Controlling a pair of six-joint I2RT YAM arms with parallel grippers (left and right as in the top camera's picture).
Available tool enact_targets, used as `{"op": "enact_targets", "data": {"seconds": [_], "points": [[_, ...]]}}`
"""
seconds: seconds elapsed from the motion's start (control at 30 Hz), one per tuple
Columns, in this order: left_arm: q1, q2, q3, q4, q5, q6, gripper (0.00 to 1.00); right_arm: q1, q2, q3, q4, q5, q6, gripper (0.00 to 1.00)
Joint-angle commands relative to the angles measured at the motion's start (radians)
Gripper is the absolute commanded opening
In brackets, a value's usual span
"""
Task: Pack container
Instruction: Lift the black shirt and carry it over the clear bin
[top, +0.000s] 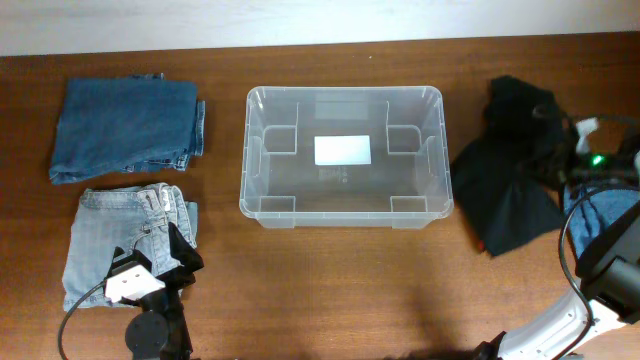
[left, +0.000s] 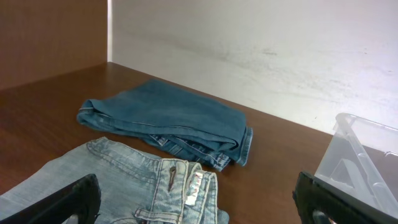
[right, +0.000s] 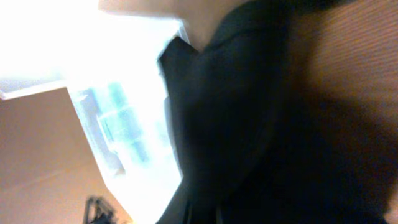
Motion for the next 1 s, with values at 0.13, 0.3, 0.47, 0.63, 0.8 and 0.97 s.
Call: {"op": "enact_targets", "data": {"seconds": [0.13, 0.3, 0.47, 0.63, 0.8, 0.97], "points": [[0.005, -0.006, -0.001, -0.005, -0.011, -0.002, 0.99, 0.010, -0.029, 0.419, -0.225, -0.090, -0.016, 0.04], [0.005, -0.006, -0.001, -0.005, -0.011, -0.002, 1.00, 0.061, -0.048, 0.646, -0.335, -0.087, 0.005, 0.04], [0.005, -0.006, -0.001, -0.005, -0.011, -0.002, 0.99, 0.240, -0.101, 0.760, -0.329, -0.090, 0.052, 0.04], [0.005, -0.006, -0.001, -0.005, -0.011, -0.002, 0.99, 0.443, -0.102, 0.825, -0.260, -0.045, 0.179, 0.04], [0.005, -0.006, -0.001, -0.005, -0.011, -0.002, 0.99, 0.700, -0.102, 0.826, -0.125, 0.320, 0.447, 0.04], [0.005, -0.006, -0.001, -0.005, -0.011, -0.002, 0.99, 0.962, -0.096, 0.826, -0.030, 0.759, 0.714, 0.04]]}}
